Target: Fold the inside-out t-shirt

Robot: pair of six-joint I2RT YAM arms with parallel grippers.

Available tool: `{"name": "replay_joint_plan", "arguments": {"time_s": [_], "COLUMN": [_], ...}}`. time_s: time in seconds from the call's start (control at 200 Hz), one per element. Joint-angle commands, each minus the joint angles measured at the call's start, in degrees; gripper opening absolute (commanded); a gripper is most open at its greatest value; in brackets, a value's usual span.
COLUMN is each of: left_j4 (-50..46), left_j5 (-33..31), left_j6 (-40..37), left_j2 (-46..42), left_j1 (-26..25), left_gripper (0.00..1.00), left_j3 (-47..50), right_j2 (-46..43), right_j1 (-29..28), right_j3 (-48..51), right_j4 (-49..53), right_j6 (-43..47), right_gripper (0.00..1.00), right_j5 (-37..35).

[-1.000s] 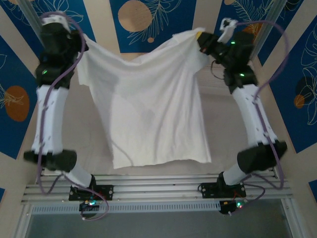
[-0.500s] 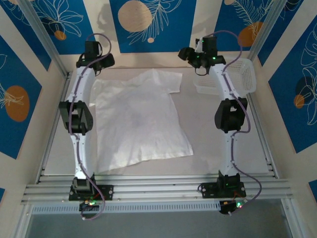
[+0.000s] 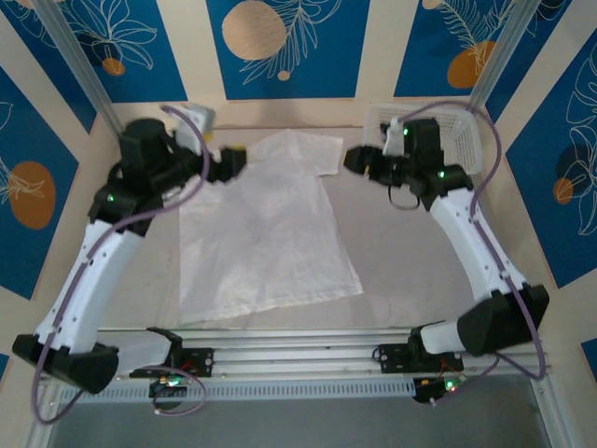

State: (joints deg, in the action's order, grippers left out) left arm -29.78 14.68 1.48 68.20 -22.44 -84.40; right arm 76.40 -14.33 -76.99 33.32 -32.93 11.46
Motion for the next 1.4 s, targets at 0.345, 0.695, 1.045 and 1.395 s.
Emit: {"name": "replay_joint_plan", "arguments": {"time_s": [0.345,0.695,1.045,1.395], "left_j4": [-9.58,-2.48,-1.36,-0.28], "left_j5": [3.80,2.79,1.76,1.41], "left_j6": [-33.38,-33.65,-33.18,-32.86], "left_j2": [-7.59,-6.92,-5.73,-4.79], "left_j1": [-21.66,-23.42,-23.50,-23.45], "left_gripper": [0.97,0.99,0.99,0.99], "left_j3": [29.03,34.32,35.01,35.36], "right_j2": [-4.10,6.25,9.03,10.10], "right_j1": [-14.79,-17.75,-17.25,-16.42], "right_j3": [30.44,33.09,33.47,33.77], "right_j4": [12.55,6.80,4.91,5.57], "right_j6": [-25.83,-29.98,-30.29,-29.83], "right_gripper": [0.55,0.53,0.49,0.53], "right_j5": [-6.28,-3.35,-3.88,-4.54]}}
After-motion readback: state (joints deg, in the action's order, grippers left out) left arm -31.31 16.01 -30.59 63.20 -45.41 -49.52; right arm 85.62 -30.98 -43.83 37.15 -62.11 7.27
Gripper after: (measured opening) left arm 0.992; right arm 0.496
